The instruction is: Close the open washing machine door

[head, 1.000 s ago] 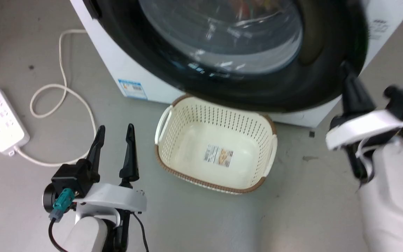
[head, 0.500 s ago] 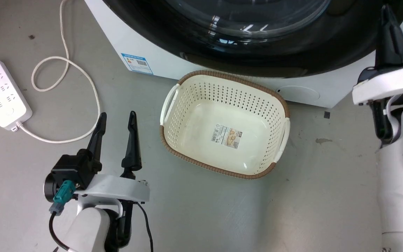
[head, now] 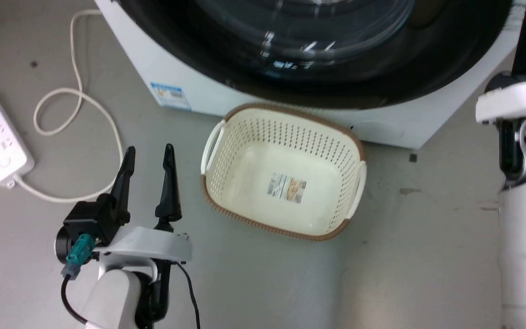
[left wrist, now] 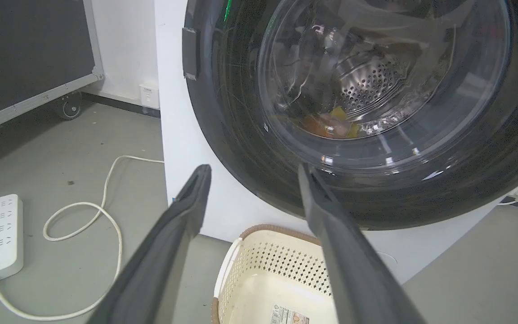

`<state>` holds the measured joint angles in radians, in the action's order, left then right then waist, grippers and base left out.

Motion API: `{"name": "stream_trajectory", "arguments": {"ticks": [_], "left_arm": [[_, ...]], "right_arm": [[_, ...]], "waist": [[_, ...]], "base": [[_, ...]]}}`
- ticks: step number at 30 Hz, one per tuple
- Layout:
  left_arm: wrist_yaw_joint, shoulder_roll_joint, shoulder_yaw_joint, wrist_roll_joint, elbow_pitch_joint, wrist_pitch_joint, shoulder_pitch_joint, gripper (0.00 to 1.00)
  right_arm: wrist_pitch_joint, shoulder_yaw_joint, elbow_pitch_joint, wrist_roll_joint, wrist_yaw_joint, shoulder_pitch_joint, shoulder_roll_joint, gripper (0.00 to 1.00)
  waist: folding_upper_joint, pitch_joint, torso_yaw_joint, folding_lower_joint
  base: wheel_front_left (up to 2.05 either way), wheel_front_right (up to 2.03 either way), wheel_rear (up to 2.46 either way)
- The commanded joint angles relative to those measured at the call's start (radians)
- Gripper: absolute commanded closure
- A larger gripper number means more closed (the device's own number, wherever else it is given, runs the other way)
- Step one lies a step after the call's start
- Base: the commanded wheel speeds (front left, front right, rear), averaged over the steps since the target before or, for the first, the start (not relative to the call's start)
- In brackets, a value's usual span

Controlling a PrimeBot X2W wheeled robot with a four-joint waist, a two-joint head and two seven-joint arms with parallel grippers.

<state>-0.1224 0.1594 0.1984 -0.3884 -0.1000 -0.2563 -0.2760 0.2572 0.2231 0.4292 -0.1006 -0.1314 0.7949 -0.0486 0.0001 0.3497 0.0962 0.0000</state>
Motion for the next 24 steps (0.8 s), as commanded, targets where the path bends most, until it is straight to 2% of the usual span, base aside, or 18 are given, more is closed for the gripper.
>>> {"name": "stream_trajectory", "arguments": {"ticks": [1, 7, 14, 19, 24], "left_arm": [[0.006, -0.001, -0.01, 0.01, -0.006, -0.005, 0.014, 0.0], [0.017, 0.001, -0.042, 0.016, -0.026, -0.005, 0.054, 0.0], [0.018, 0.006, -0.078, 0.017, -0.032, -0.005, 0.141, 0.0], [0.016, 0.011, -0.084, 0.018, -0.019, -0.005, 0.194, 0.0], [0.017, 0.018, -0.071, 0.025, -0.02, 0.001, 0.213, 0.0]], "right_arm": [[0.004, -0.011, -0.026, -0.02, 0.001, -0.047, -0.002, 1.0], [0.004, -0.072, -0.105, -0.063, 0.001, -0.212, -0.002, 1.0], [0.005, -0.137, -0.106, -0.085, 0.001, -0.405, -0.002, 1.0], [0.005, -0.166, -0.099, -0.09, 0.001, -0.514, -0.002, 1.0], [0.004, -0.177, -0.092, -0.088, 0.001, -0.583, -0.002, 1.0]], "waist": [[-0.0001, -0.052, -0.035, 0.0], [-0.0001, -0.177, -0.107, 0.0], [-0.0001, -0.32, -0.19, 0.0], [-0.0001, -0.356, -0.218, 0.0], [-0.0001, -0.369, -0.219, 0.0]], "base": [[0.0, 0.0, 0.0], [0.0, 0.0, 0.0], [0.0, 0.0, 0.0], [0.0, 0.0, 0.0], [0.0, 0.0, 0.0]]}}
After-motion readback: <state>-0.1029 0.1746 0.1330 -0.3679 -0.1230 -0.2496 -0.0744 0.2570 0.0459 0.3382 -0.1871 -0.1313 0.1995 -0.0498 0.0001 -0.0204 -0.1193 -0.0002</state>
